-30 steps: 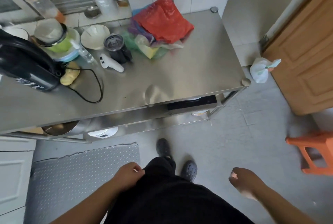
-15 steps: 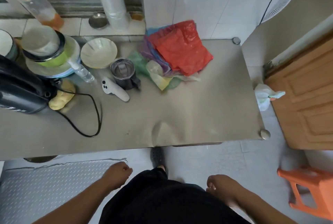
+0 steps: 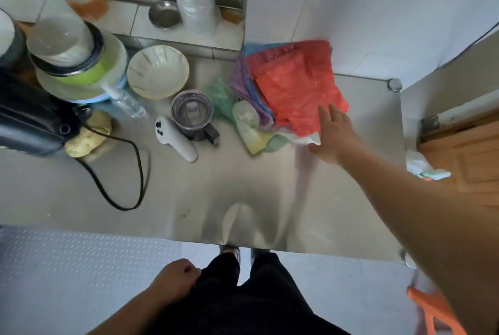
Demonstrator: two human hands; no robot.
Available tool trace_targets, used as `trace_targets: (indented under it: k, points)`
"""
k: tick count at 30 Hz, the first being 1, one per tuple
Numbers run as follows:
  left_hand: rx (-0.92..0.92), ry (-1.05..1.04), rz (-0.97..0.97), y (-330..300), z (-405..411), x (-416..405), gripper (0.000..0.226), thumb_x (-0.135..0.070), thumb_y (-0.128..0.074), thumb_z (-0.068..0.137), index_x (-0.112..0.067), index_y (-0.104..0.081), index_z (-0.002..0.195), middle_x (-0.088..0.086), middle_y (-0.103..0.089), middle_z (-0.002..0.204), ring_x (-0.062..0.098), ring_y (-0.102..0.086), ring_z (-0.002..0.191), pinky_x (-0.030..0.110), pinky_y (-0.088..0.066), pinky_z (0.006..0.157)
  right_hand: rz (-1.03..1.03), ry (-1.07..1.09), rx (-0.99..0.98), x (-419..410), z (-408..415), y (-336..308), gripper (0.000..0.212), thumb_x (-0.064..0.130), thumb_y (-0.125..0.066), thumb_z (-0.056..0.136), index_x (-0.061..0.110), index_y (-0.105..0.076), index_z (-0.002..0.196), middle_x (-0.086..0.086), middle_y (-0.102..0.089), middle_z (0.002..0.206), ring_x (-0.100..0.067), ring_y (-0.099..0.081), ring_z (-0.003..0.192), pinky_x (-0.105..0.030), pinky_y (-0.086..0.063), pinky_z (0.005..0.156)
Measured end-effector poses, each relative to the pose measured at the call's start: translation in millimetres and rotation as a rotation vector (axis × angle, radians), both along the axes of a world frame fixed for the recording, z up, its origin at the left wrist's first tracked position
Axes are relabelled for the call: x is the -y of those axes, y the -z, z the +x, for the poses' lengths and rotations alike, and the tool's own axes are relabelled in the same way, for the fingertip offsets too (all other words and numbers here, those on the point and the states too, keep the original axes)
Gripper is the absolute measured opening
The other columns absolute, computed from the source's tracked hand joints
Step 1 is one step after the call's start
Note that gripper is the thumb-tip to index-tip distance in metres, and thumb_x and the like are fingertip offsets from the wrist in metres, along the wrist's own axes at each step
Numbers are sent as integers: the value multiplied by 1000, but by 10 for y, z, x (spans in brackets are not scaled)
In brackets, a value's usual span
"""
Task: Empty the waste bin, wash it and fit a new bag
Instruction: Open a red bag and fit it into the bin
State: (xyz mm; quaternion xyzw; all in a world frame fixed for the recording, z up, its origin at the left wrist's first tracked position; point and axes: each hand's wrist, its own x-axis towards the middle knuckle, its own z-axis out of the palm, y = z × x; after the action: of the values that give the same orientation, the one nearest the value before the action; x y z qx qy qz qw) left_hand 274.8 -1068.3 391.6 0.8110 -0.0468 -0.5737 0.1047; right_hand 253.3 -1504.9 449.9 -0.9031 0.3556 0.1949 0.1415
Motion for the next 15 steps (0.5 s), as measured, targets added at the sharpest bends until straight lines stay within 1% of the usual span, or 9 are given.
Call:
trace_targets:
  k: [1, 3, 5, 7, 8, 9, 11, 13, 15]
  points:
    - [3, 0, 9, 0, -33, -33, 25, -28, -56, 93, -17, -57, 71, -2, -68, 75, 12, -58, 64, 26, -43, 62, -1, -40, -26, 30, 76, 44, 109, 39, -74, 78, 21, 0, 157, -6, 5, 166, -34, -2, 152, -47, -23, 119]
    - [10, -7, 25, -7, -104, -87, 24, -31, -57, 93, -20, -59, 72, -4, -68, 76, 8, -60, 68, 22, -43, 63, -18, -130, -44, 55, 211, 116, 111, 44, -72, 79, 20, 3, 157, -10, 8, 165, -36, 2, 152, -46, -16, 123]
    - [21, -7, 43, -25, -171, -115, 23, -32, -57, 92, -21, -58, 72, -6, -68, 77, 7, -60, 72, 21, -43, 65, -3, -158, -40, 59, 309, 168, 102, 43, -67, 83, 19, -1, 157, -13, 6, 165, -38, 0, 151, -46, -13, 123]
    - [28, -21, 61, -41, -237, -114, 23, -31, -56, 92, -21, -58, 72, -6, -68, 78, 8, -62, 75, 22, -44, 67, 25, -133, -33, 87, 364, 194, 86, 33, -60, 86, 19, -12, 156, -14, 0, 165, -40, -5, 150, -46, -16, 122]
    - [33, -22, 70, -53, -270, -107, 22, -31, -55, 93, -22, -58, 73, -6, -68, 80, 9, -62, 77, 22, -44, 67, 22, -135, -22, 108, 371, 193, 76, 28, -56, 88, 16, -21, 154, -17, -7, 164, -41, -10, 149, -46, -19, 121]
    - [41, -23, 75, -65, -301, -97, 22, -31, -55, 93, -22, -58, 73, -6, -68, 81, 9, -63, 79, 23, -45, 68, 1, -160, 10, 130, 369, 185, 64, 23, -53, 89, 12, -32, 148, -22, -20, 158, -42, -20, 145, -45, -23, 119]
    - [56, -30, 76, -80, -354, -70, 21, -31, -55, 93, -20, -60, 75, -5, -69, 83, 11, -65, 83, 25, -48, 72, -54, -210, 102, 172, 347, 155, 39, 14, -49, 90, 3, -54, 127, -25, -49, 136, -41, -43, 127, -40, -33, 108]
    - [70, -15, 79, -94, -402, -45, 19, -31, -55, 93, -20, -61, 78, -5, -69, 85, 9, -64, 84, 23, -47, 72, -45, -146, 170, 183, 316, 95, 28, 9, -47, 89, 2, -62, 112, -23, -61, 120, -40, -53, 114, -39, -42, 96]
    - [78, -7, 84, -103, -439, -18, 18, -32, -55, 93, -22, -61, 79, -7, -69, 87, 8, -63, 84, 22, -44, 70, -39, -81, 229, 159, 286, 33, 25, 11, -47, 90, 3, -62, 109, -24, -64, 114, -41, -59, 106, -41, -48, 87]
